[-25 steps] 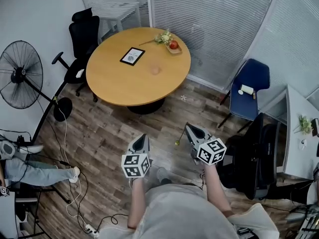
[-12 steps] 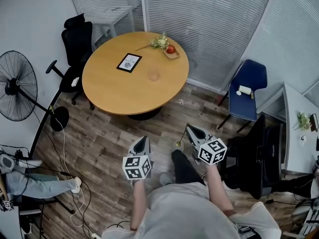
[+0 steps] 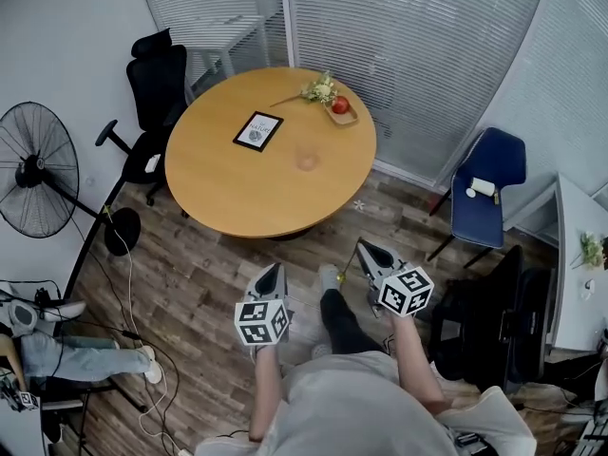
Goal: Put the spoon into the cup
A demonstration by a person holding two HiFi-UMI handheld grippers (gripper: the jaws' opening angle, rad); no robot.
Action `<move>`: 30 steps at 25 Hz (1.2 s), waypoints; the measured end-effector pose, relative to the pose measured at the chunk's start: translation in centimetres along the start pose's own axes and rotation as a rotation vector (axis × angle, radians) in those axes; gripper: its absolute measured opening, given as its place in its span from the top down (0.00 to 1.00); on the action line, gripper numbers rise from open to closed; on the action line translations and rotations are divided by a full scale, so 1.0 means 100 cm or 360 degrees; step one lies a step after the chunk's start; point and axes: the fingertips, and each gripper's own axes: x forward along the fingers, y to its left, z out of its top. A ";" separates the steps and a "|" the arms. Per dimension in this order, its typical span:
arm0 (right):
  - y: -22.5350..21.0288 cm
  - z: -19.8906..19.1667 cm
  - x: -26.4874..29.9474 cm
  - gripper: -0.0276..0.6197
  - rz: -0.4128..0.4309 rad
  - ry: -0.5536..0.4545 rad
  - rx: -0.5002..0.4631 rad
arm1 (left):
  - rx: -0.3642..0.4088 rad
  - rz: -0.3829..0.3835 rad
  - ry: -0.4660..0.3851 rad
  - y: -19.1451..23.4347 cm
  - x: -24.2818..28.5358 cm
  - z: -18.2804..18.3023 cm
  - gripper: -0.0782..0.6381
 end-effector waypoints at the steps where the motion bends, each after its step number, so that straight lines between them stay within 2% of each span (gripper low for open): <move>1: -0.004 0.004 0.007 0.95 0.0002 -0.0009 0.0002 | 0.0005 0.0000 -0.0001 0.003 0.007 0.005 0.88; 7: -0.029 0.022 0.057 0.95 0.0010 0.0014 -0.0007 | 0.0008 -0.0009 0.0018 0.024 0.051 0.028 0.88; 15: -0.065 0.062 0.131 0.95 0.0044 -0.0010 0.0005 | 0.0036 0.0005 0.0023 0.051 0.113 0.075 0.88; 25: -0.106 0.105 0.223 0.95 0.0117 0.0031 -0.0006 | 0.0014 0.0026 0.0032 0.083 0.197 0.130 0.88; 30: -0.129 0.119 0.261 0.95 0.0158 0.0042 -0.0014 | 0.0001 0.0053 0.0035 0.096 0.233 0.144 0.88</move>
